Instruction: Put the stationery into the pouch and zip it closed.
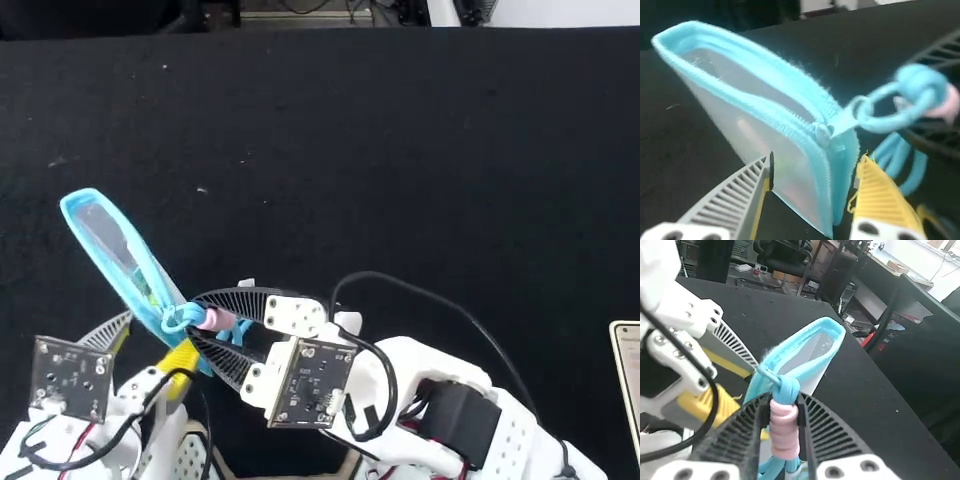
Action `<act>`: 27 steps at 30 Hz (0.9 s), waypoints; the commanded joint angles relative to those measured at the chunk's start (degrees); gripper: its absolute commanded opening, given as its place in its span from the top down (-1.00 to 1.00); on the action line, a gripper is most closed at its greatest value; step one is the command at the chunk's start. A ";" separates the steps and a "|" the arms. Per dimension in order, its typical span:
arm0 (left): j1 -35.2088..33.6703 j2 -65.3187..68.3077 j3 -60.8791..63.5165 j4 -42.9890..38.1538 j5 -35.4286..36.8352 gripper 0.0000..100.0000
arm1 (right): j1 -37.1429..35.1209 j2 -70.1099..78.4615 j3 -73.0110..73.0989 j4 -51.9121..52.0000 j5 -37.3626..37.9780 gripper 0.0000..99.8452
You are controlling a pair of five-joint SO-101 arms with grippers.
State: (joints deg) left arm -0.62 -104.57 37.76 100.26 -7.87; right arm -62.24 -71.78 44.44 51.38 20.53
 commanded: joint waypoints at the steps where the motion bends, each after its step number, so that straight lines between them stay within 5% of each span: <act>1: -4.44 0.00 0.22 -1.85 -0.26 0.46 | -0.09 -0.84 -3.56 0.35 0.35 0.98; 12: -4.70 0.00 -0.31 0.09 -6.42 0.49 | 0.00 -0.84 -3.56 0.26 0.26 0.98; 19: -4.62 0.00 -0.31 -0.35 -6.59 0.95 | 0.09 -0.92 -3.56 0.26 0.00 0.98; 27: -4.62 0.00 -0.31 -3.25 -6.68 0.90 | 0.18 -1.45 -3.74 0.62 0.09 0.98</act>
State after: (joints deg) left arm -4.57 -104.57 37.85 99.30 -14.20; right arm -62.42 -71.78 44.44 51.74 20.44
